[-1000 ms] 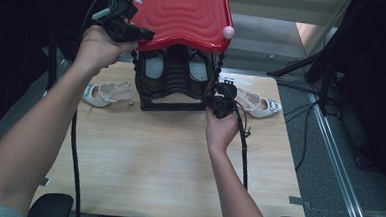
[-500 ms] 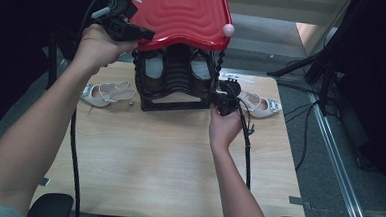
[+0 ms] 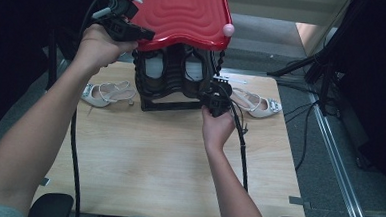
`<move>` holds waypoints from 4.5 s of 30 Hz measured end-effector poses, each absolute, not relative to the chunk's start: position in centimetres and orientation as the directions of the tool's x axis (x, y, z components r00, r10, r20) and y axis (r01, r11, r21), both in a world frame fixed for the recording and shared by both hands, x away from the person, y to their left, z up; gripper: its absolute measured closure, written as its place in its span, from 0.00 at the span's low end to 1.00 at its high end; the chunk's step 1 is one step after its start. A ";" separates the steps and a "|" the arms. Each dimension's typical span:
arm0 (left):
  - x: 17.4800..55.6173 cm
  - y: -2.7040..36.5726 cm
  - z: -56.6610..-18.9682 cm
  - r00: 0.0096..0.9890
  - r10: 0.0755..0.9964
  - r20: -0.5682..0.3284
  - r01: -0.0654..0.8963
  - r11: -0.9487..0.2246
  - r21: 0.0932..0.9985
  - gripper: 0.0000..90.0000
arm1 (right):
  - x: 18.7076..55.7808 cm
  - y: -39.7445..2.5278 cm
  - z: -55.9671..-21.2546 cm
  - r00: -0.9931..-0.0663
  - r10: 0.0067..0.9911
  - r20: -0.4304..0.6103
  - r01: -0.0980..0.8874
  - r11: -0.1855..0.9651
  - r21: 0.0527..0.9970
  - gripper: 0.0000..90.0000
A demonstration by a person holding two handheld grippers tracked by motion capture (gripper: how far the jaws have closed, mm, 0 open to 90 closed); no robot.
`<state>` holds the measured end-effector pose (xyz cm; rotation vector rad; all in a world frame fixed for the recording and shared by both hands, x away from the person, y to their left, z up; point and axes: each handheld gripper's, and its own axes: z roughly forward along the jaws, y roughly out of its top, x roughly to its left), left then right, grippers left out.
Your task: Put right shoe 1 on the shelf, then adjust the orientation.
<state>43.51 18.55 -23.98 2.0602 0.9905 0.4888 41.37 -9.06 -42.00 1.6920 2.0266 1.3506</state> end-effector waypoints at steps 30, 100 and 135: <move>43.7 18.9 -24.0 0.634 0.773 0.013 0.469 -0.398 0.788 1.00 | 42.6 -10.5 -41.8 -0.291 0.880 0.376 0.682 -0.085 0.726 0.99; 38.1 27.8 -29.6 0.507 0.827 -0.242 0.653 -0.186 0.734 0.67 | 34.8 -18.0 -48.0 -0.547 0.756 0.358 0.743 0.242 0.625 0.71; 45.0 30.6 -42.9 0.305 0.932 -0.195 0.776 -0.124 0.619 1.00 | 34.4 -17.6 -48.5 -0.564 0.745 0.356 0.733 0.254 0.631 0.71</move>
